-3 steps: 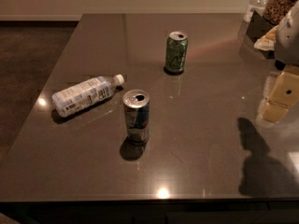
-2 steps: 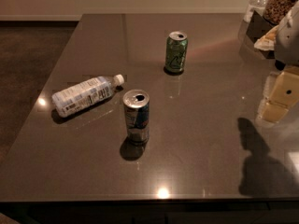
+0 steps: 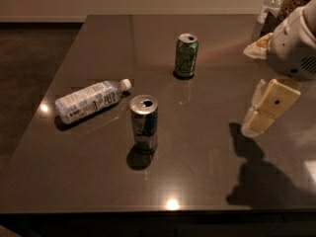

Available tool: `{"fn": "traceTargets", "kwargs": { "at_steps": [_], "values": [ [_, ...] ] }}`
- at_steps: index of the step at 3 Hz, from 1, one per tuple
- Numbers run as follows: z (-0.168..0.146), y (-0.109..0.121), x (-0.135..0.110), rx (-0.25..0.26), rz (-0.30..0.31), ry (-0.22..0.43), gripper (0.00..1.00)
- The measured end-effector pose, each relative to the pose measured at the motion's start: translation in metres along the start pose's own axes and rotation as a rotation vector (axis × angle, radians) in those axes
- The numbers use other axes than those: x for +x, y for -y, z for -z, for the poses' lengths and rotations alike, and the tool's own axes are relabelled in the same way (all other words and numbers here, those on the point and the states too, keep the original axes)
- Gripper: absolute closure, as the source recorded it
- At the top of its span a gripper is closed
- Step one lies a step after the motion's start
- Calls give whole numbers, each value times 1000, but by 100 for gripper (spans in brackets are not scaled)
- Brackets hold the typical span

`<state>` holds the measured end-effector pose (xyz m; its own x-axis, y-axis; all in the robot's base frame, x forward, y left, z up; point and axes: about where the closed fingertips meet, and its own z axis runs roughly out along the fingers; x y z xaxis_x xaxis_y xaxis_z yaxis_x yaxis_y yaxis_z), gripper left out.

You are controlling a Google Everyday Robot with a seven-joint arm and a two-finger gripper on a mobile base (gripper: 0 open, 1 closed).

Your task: Move redbull can near green can

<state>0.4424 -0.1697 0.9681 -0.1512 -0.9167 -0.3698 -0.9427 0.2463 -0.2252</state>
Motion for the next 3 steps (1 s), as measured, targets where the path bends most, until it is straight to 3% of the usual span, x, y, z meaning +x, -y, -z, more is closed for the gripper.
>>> {"fn": "traceTargets", "kwargs": {
  "at_steps": [2, 3],
  "values": [
    [-38, -25, -70, -53, 73, 236, 0],
    [-58, -38, -101, -99, 108, 324, 0]
  ]
}}
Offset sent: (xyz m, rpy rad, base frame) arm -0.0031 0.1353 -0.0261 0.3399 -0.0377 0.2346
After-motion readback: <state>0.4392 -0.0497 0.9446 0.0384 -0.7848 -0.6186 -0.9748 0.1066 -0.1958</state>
